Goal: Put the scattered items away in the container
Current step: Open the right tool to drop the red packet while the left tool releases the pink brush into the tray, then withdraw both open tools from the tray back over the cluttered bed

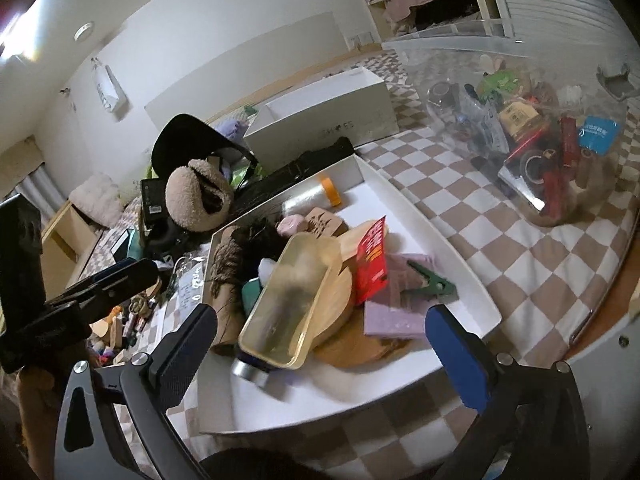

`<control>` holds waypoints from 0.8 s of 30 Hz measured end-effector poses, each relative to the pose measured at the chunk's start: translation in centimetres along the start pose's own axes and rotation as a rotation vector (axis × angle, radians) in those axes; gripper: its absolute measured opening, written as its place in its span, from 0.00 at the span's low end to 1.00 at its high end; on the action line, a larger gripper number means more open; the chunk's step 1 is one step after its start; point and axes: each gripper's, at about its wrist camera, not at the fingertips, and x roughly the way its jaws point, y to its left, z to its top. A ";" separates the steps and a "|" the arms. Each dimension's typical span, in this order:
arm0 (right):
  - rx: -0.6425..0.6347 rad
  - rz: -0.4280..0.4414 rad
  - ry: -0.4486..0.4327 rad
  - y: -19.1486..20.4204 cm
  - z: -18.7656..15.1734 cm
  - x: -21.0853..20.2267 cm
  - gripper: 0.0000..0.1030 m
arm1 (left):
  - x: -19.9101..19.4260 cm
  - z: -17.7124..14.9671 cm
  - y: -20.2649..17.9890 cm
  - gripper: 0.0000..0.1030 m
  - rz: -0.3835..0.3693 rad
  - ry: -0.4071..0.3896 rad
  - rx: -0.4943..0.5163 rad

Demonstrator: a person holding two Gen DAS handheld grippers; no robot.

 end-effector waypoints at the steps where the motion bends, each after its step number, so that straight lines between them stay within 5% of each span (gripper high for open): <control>1: -0.001 -0.004 0.000 0.2 -0.1 -0.1 1.00 | -0.3 -0.2 0.2 1.00 0.010 -0.004 -0.003; 16: -0.033 -0.016 -0.088 4.6 -0.7 -3.4 1.00 | -6.0 -2.8 5.1 1.00 0.078 -0.052 -0.068; 24: -0.113 0.084 -0.118 8.8 -1.5 -4.0 1.00 | -9.5 -4.2 7.8 1.00 0.159 -0.091 -0.076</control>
